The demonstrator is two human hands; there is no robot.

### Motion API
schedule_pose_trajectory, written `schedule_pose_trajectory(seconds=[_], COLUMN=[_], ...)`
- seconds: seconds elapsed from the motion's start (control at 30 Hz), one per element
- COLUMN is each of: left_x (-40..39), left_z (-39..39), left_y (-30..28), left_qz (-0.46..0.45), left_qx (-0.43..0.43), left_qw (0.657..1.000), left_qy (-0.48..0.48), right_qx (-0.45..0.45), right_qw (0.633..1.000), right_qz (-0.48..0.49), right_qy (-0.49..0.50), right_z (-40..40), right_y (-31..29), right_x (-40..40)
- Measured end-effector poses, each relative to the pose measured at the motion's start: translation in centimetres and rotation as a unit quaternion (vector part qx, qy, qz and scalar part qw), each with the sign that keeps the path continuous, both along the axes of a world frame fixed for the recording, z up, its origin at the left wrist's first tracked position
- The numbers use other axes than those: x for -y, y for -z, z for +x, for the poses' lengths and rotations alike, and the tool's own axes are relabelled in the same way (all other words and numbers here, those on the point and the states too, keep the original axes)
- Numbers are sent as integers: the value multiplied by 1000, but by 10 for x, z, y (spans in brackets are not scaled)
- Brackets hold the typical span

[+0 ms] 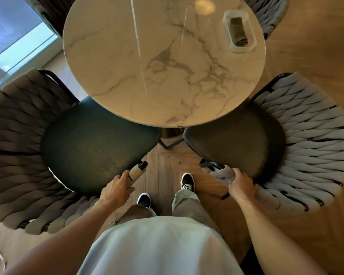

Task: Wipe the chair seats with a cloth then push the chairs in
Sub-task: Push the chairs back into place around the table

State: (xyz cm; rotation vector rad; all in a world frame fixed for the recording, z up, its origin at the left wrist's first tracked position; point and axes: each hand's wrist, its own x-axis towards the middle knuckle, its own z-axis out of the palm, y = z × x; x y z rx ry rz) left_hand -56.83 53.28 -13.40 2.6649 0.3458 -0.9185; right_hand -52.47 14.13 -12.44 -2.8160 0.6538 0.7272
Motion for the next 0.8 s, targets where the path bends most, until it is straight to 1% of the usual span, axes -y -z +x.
schedule_pose_trajectory(seconds=[0.13,0.2,0.3,0.37,0.43,0.57,0.63,0.7,0.8], left_x=[2,1,3,6,10,18,26,40,67], left_z=[0,-2,-6,-13,-19,-27,-30,-33,-35], left_y=[0,-1,-3,-6,-8,-11,-14,-18,-23], left_qz=[-24,-36,-45,-53,-62,-25,-23,-39,-66], left_qx=[-4,10,65,110,141,152,148,119,46], left_qw=[999,999,997,992,985,967,960,961,961], left_qy=[-22,-27,-10,23,77,202,238,248,263], right_qx=[-37,-32,45,112,136,79,46,23,16], right_qw=[999,999,999,992,985,978,976,968,956], right_qz=[-18,-19,3,52,104,167,182,206,223], right_qy=[-17,-14,-2,4,36,92,113,144,190], right_z=[-3,-7,-22,-37,-56,-101,-126,-150,-184], right_y=[-3,-6,-8,-11,-16,-18,-17,-18,-21], right_x=[-4,-12,-22,-30,-42,-58,-57,-50,-28])
